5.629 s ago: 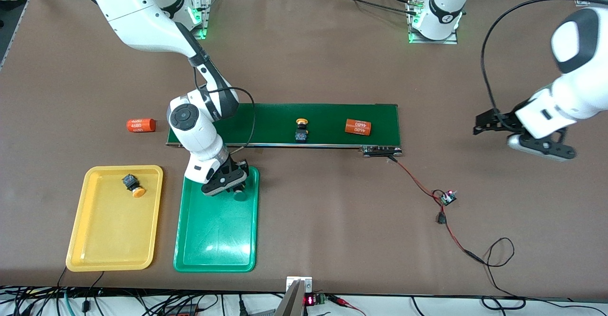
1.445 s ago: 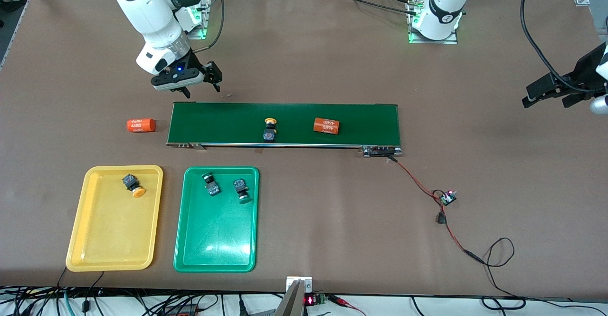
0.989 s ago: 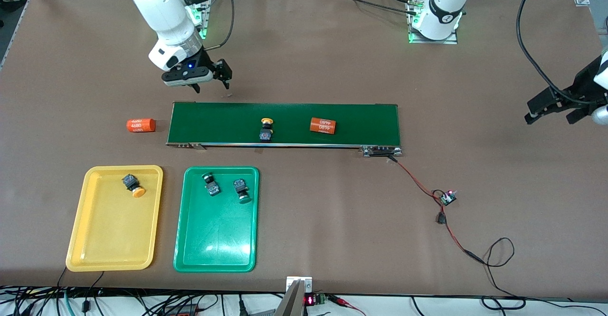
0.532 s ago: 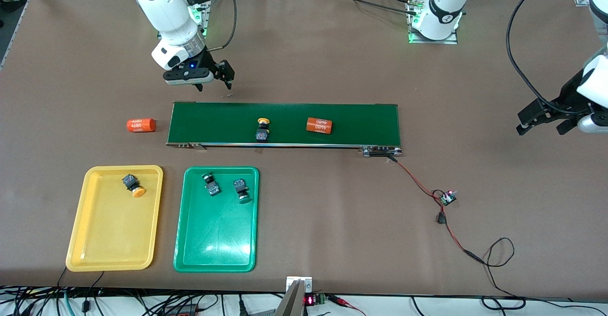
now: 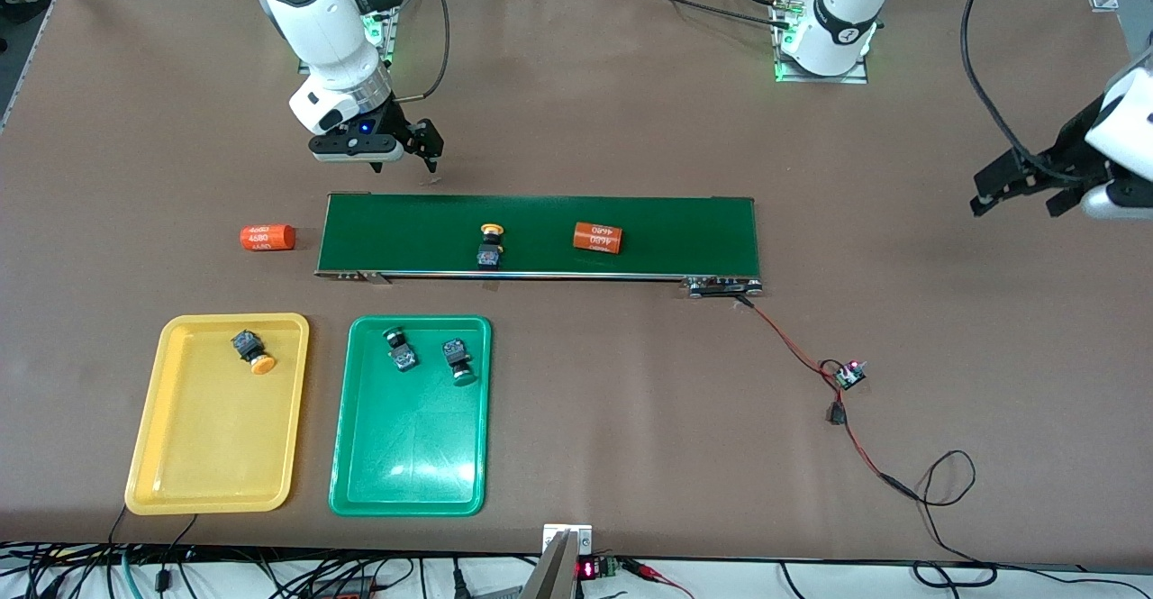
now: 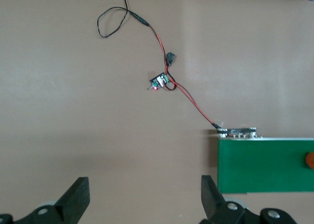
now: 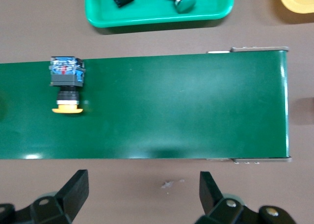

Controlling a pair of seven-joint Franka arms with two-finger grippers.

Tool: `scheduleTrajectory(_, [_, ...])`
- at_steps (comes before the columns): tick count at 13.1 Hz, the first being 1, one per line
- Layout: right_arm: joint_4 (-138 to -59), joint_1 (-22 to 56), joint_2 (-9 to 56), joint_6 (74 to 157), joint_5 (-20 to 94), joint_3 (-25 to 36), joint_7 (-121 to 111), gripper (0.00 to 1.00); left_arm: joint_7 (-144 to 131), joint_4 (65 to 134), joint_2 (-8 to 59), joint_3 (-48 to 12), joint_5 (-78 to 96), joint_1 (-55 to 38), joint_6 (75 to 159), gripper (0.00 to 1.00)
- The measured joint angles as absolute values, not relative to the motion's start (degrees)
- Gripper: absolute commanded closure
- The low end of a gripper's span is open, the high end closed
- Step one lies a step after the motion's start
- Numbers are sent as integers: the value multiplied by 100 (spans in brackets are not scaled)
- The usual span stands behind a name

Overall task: Sort buttons by color to trays
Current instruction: 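Lower the right gripper onto the yellow-capped button and grasp it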

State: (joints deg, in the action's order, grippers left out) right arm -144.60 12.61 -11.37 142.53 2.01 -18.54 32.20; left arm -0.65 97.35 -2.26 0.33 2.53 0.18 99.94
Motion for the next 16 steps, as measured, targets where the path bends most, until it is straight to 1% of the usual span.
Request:
scheduleTrajectory(2, [-14460,1262,-1084,14242,-107,-1855,3564,0,-66,9451,-234,33,253,8,9521,0])
scheduleTrajectory(4, [-14457,1262,-1057,14242,-148,-1855,3625,0,-66,9124,-91,43,253,8,8991,0])
scheduleTrajectory(6, [-14421,1265,-990,14245,-149,-1856,3702,0,-66,8923,73,48,253,7,8717,0])
scheduleTrajectory(9, [-14123,1284,-693,14250,-252,-1866,3845,0,-66,8868,117,48,253,-8,8698,0])
scheduleTrajectory(11, [-13866,1285,-425,14251,-285,-1866,3915,0,-66,8967,46,46,253,-61,8802,0])
scheduleTrajectory(13, [-13621,1287,-108,14263,-572,-1866,4198,0,-64,9173,-86,39,253,-88,8935,0])
scheduleTrajectory(16, [-13165,1325,486,14289,-1026,-1870,4585,0,-66,9230,-131,32,253,-91,8946,0])
